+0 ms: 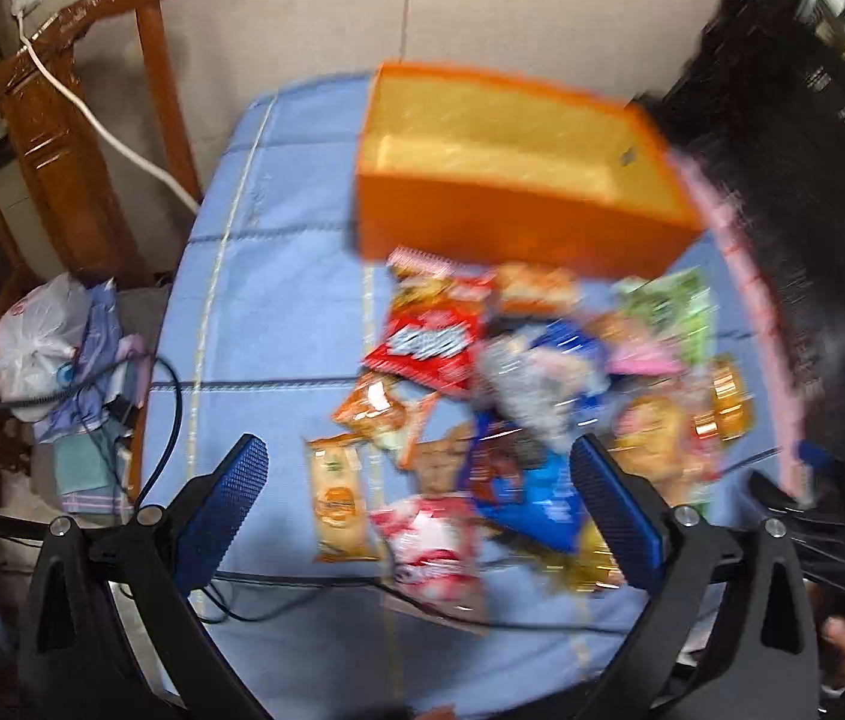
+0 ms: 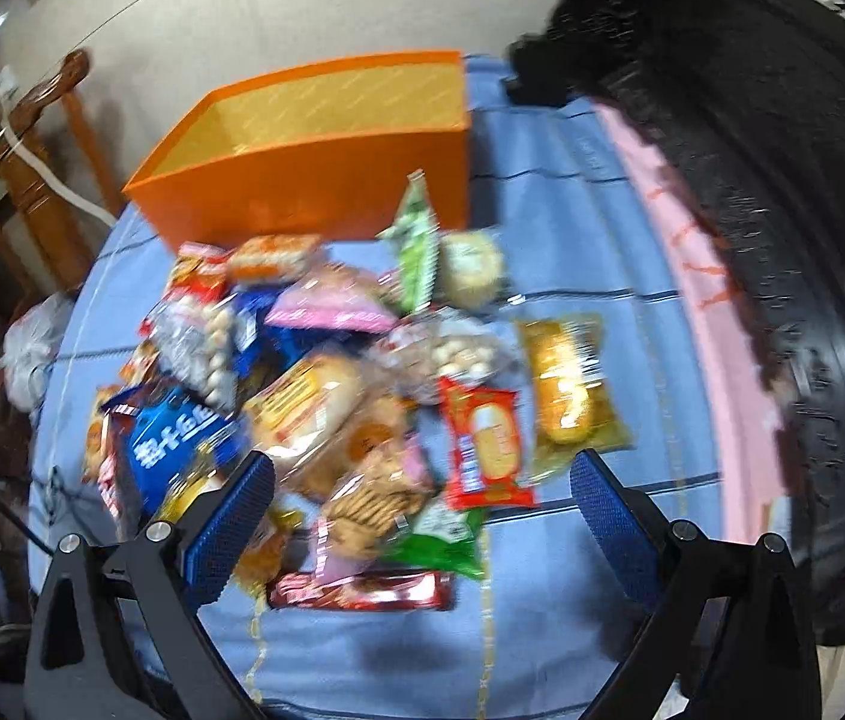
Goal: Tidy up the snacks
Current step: 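Grasp the clear bag of white round snacks with left gripper while right grasps the bread bun bag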
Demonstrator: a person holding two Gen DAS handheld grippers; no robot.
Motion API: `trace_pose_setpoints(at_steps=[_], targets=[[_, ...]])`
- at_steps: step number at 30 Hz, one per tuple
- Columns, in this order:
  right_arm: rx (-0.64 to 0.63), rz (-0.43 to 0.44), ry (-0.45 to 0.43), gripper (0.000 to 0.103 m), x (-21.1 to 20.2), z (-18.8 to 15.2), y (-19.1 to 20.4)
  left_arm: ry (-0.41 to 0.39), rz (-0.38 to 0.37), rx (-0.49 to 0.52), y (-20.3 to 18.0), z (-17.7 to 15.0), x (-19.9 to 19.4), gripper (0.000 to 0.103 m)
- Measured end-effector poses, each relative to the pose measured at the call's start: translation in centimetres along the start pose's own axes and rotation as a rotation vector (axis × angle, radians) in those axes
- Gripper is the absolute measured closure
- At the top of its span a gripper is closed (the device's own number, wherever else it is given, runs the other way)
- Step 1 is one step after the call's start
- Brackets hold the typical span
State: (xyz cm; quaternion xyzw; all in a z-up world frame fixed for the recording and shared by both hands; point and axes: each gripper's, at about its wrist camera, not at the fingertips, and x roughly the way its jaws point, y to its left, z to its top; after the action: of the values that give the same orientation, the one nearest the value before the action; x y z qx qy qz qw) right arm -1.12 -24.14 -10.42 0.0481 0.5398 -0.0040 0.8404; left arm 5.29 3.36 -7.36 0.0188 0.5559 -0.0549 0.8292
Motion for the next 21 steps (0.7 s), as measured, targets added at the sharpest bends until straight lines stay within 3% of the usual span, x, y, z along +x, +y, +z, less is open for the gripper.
trace_pose_setpoints(at_steps=[4,7,12,15,21], targets=[[0.008,0.005,0.026,0.004,0.9,-0.1,0.0,0.114,0.018,0.028,-0.1,-0.7,5.0,0.004],[0.025,-0.003,0.034,0.004,1.3,0.0,-0.3,0.156,-0.037,0.013,-0.3,-1.0,6.5,0.004],[0.024,-0.004,0.043,0.004,2.0,0.7,-0.3,0.148,-0.053,0.047,-1.7,0.1,7.4,0.004],[0.015,0.007,0.046,0.004,2.5,1.2,0.0,0.134,-0.106,0.051,-2.8,1.5,7.9,0.004],[-0.005,-0.001,0.066,0.004,3.3,1.8,0.2,0.175,-0.142,0.136,-6.7,3.3,10.7,0.005]])
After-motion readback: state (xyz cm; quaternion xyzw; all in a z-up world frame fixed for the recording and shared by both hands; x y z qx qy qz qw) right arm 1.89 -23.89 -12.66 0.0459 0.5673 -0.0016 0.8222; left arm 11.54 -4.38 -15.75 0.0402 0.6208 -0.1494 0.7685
